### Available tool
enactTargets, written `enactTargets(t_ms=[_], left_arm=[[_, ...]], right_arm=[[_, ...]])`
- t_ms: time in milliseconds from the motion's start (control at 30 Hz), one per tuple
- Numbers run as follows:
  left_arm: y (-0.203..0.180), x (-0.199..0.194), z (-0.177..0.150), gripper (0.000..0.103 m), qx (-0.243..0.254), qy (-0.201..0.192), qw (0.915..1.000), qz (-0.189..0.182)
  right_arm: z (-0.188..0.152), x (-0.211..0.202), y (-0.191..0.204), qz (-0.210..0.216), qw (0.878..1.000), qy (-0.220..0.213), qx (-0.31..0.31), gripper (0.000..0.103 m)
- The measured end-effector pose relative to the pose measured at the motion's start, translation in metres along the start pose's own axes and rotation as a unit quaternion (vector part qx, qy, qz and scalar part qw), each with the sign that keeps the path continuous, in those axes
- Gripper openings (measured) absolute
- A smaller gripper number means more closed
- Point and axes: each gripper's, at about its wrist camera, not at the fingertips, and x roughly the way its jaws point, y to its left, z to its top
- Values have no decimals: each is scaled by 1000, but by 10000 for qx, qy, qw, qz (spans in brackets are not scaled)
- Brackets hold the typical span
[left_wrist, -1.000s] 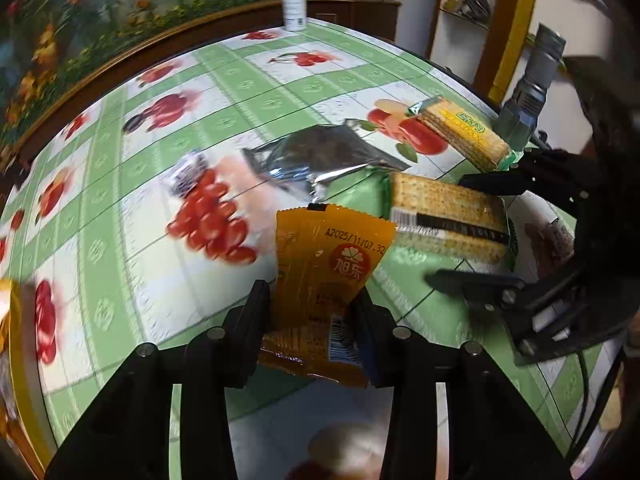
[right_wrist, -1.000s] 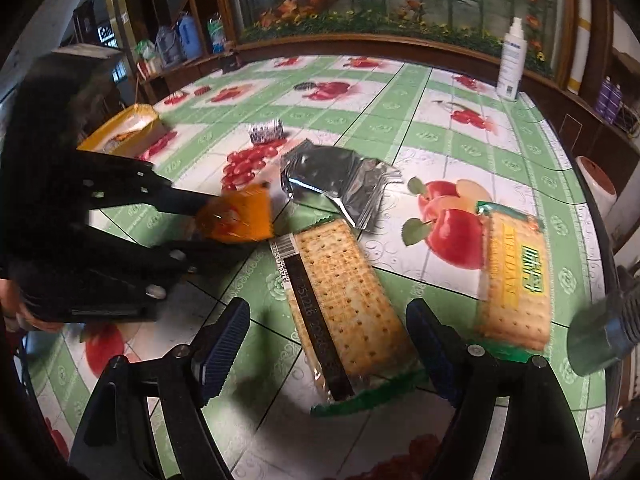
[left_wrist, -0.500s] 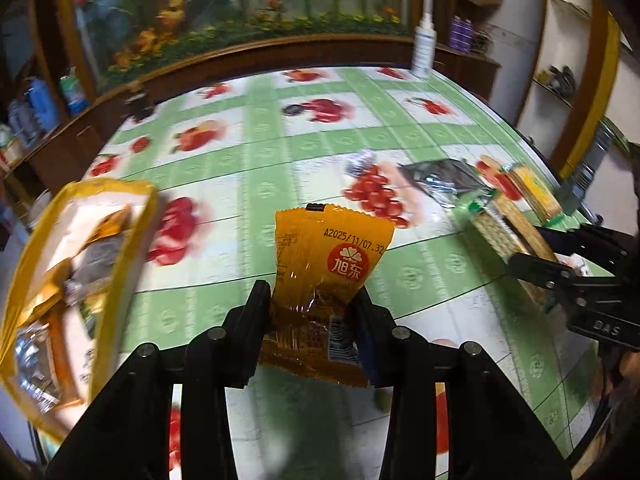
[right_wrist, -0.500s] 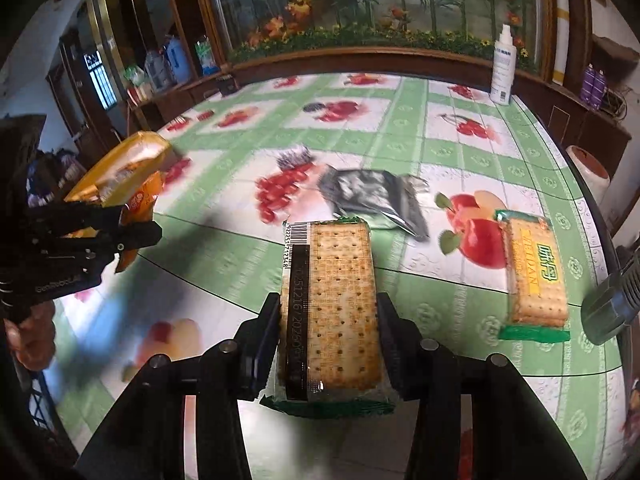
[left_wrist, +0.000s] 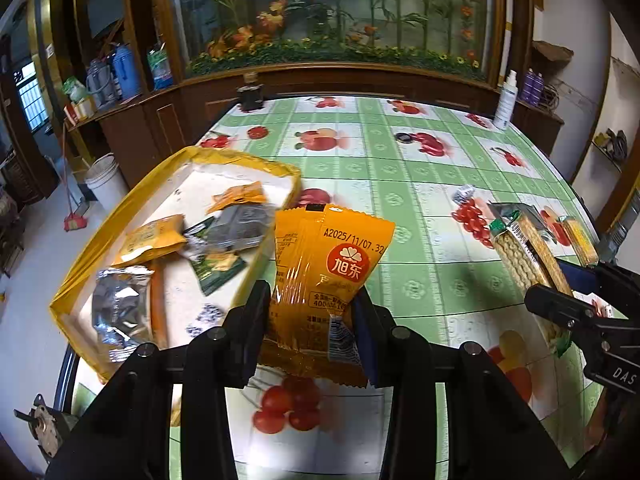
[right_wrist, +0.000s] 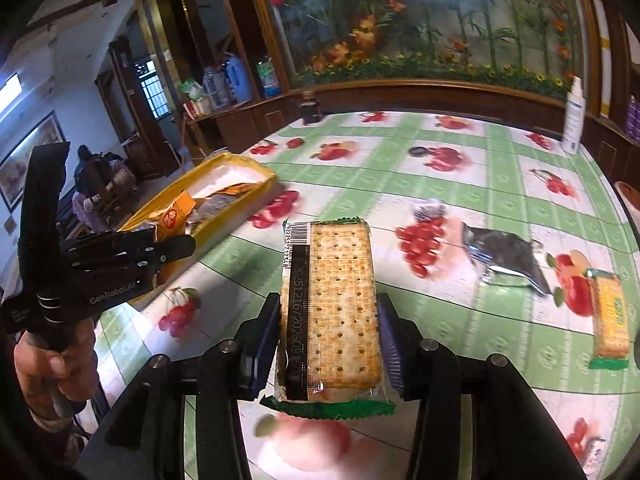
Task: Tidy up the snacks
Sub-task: 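Carry the orange pack with left tool while right tool carries the cracker pack, release both in tray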
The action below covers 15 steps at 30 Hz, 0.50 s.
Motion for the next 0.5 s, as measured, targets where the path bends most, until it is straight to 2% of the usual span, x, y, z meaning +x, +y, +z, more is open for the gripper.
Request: enactTargets(t_ms=[233,500], left_arm=[[32,-1,-4,38,-298,-40,9993,202],[58,4,-6,38,-537,8,9980,324]], right_arm=[[13,21,39,300,9993,41,-220,47],[23,42,67,560,9978,127,-341,47]])
